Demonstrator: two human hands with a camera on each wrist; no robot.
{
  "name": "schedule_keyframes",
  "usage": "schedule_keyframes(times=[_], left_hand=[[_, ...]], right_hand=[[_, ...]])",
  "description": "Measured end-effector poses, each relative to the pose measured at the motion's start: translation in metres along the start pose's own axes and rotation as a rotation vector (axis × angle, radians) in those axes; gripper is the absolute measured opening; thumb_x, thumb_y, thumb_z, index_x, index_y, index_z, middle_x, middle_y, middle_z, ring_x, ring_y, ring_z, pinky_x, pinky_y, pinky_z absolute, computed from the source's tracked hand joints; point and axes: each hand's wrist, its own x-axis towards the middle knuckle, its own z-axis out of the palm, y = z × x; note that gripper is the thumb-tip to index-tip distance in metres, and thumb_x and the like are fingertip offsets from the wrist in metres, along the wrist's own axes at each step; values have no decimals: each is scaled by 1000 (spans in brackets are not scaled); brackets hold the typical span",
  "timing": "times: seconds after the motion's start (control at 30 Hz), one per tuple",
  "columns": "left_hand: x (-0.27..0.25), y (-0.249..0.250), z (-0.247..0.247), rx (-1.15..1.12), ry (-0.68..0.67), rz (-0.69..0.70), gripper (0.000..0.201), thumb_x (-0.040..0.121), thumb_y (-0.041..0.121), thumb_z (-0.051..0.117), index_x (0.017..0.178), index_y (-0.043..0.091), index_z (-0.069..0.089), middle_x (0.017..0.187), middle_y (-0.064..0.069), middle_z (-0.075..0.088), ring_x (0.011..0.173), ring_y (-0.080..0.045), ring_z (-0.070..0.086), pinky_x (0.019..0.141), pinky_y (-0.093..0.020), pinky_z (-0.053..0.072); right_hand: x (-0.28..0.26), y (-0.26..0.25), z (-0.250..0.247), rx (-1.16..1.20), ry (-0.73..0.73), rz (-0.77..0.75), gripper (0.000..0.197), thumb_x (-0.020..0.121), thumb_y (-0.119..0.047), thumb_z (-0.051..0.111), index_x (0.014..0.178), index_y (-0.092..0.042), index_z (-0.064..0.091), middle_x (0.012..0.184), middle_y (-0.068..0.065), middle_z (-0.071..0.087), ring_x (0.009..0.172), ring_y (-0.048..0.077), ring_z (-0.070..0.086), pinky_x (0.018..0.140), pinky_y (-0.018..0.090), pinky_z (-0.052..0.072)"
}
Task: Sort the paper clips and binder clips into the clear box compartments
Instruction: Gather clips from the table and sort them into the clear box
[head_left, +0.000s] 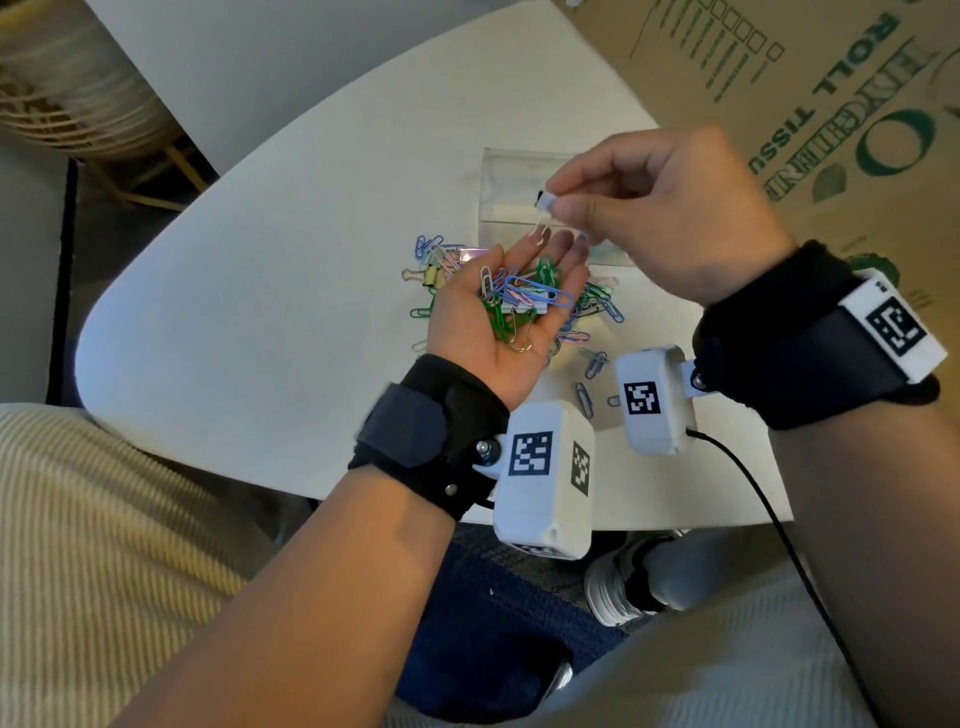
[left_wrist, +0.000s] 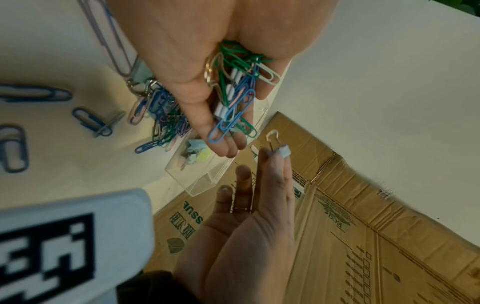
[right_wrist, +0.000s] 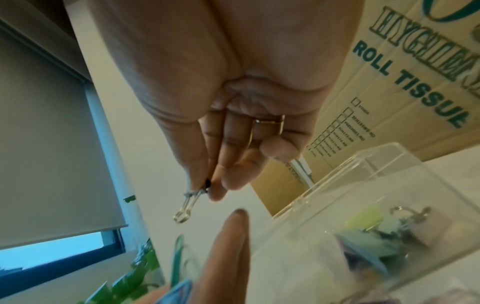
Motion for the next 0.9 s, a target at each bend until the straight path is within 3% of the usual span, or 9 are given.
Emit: schedule_keyframes(times=[0.1, 0.3, 0.37, 0.43, 0.53, 0.67, 0.77, 0.83, 0.9], left_hand=[[0, 0, 0, -11, 2, -14, 41, 101, 24, 32, 108, -7, 59, 94, -22, 67, 103, -28, 60, 78, -40, 52], [2, -1, -3, -20, -12, -25, 42, 101, 25, 31, 107, -6, 59, 89, -22, 69, 100, -26, 62, 75, -40, 55], [3, -1, -4, -18, -10, -18, 42, 101, 25, 31, 107, -6, 59, 89, -22, 70, 98, -26, 64, 75, -40, 56], [4, -1, -4, -26, 0, 5, 41, 101, 25, 32, 106, -6, 60, 90, -22, 69, 93, -31, 66, 76, -40, 54], [4, 0, -4, -67, 14, 80, 40, 100, 23, 33, 104, -6, 60, 89, -21, 69, 90, -33, 64, 82, -42, 51], [4, 1, -4, -109, 12, 139, 40, 101, 23, 31, 104, -3, 61, 92, -20, 69, 84, -32, 68, 75, -42, 55], [3, 0, -2, -99, -6, 133, 40, 101, 24, 30, 105, -2, 59, 94, -22, 67, 94, -36, 63, 77, -42, 51], [2, 1, -3, -103, 10, 127, 39, 100, 24, 31, 101, -2, 60, 81, -19, 68, 84, -32, 62, 79, -38, 49], [3, 2, -5, -118, 30, 119, 34, 98, 23, 37, 98, 0, 62, 82, -18, 67, 79, -29, 64, 74, -37, 53]], right_hand=[[3, 2, -16, 9, 177, 5, 7, 81, -11, 75, 84, -14, 70, 69, -5, 68, 52, 1, 56, 57, 15, 47], [8, 20, -39, -134, 415, 85, 13, 78, -25, 77, 73, -28, 65, 70, -10, 66, 56, -2, 57, 62, 18, 48], [7, 22, -40, -268, 352, 133, 6, 80, -32, 75, 80, -28, 70, 68, -18, 60, 61, -6, 52, 69, 18, 45], [4, 20, -37, -427, 263, 158, 13, 83, -35, 71, 93, -27, 72, 64, -22, 49, 59, -7, 45, 62, 11, 36], [-2, 3, -28, -421, 100, 77, 11, 81, -32, 74, 88, -24, 73, 60, -19, 58, 53, -4, 49, 52, 5, 32], [-9, -11, -10, -387, -230, 21, 15, 70, -29, 82, 82, -24, 74, 72, -2, 71, 59, 2, 57, 65, 20, 46], [-8, -8, 6, -540, -246, -34, 24, 68, -27, 83, 90, -26, 73, 71, -8, 68, 57, -1, 54, 61, 14, 42], [-8, -7, 16, -592, -233, -73, 21, 70, -27, 82, 88, -27, 73, 70, -11, 65, 59, -1, 53, 63, 20, 43], [-8, -5, 20, -556, -196, -99, 17, 73, -27, 79, 80, -35, 66, 69, -12, 63, 59, -4, 53, 63, 19, 44]])
